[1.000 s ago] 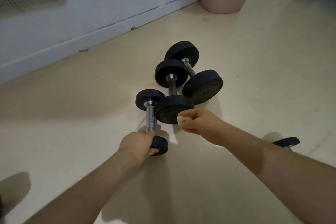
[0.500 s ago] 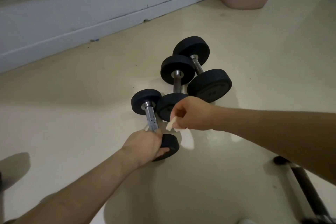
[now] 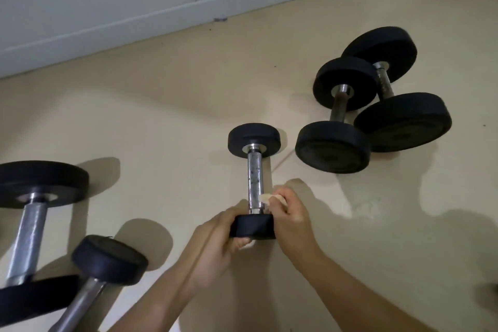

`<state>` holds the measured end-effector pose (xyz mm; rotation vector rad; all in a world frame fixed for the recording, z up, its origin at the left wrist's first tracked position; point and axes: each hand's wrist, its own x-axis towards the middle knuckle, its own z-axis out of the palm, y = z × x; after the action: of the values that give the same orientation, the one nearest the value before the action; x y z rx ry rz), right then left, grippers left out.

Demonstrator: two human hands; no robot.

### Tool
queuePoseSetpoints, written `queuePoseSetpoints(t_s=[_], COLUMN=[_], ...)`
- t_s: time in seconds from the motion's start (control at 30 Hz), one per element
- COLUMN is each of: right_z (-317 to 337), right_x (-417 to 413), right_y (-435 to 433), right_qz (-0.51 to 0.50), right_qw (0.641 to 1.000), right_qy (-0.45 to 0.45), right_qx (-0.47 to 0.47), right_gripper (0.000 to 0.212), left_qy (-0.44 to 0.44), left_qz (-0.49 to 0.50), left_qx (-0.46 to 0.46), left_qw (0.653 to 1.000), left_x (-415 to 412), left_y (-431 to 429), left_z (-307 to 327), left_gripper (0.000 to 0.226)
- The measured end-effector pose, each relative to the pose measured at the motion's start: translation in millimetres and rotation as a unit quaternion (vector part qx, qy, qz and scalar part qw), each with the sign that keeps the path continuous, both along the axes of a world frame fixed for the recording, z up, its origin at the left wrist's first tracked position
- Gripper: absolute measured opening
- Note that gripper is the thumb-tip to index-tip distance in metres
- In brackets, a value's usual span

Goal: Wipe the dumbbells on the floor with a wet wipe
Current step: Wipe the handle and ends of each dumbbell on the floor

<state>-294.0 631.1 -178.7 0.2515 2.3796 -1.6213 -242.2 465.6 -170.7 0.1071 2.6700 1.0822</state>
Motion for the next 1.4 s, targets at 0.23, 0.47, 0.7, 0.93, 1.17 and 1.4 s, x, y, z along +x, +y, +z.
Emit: queuePoseSetpoints(t_s=[0.23, 0.47, 0.7, 0.93, 1.17, 1.4], right_z=[12.7, 108.6, 140.0, 44.7, -22.5, -13.5], right_x=[0.9, -83.4, -74.7, -74.9, -75.4, -41.1], right_y=[13.5, 1.9, 16.5, 10.0, 5.1, 17.0], right_qz=[0.188, 0.411, 0.459, 0.231, 0.202, 0.373], right_qw=[0.979, 0.866, 0.863, 0.970, 0.956, 0.928], right_qy=[-0.061, 0.129, 0.022, 0.062, 0.197, 0.018], right_qx=[0.047, 0.253, 0.209, 0.030, 0.086, 0.005], right_gripper=[0.013, 0.014, 0.021, 0.017, 0.010, 0.028], left_qy=[-0.036, 0.023, -0.014, 0.003, 0.037, 0.049], left_qz=[-0.050, -0.241, -0.373, -0.149, 0.073, 0.141], left_qx=[-0.088, -0.210, -0.340, -0.339, -0.226, -0.184], left_qw=[0.994, 0.947, 0.863, 0.929, 0.971, 0.972], left_x=[23.8, -12.6, -18.0, 0.1, 38.7, 41.9], left_y=[3.1, -30.2, -33.2, 43.1, 69.1, 73.3], left_z=[8.0, 86.3, 155.7, 91.9, 33.1, 27.1], left_gripper=[0.030, 0.032, 0.044, 0.031, 0.033, 0.035])
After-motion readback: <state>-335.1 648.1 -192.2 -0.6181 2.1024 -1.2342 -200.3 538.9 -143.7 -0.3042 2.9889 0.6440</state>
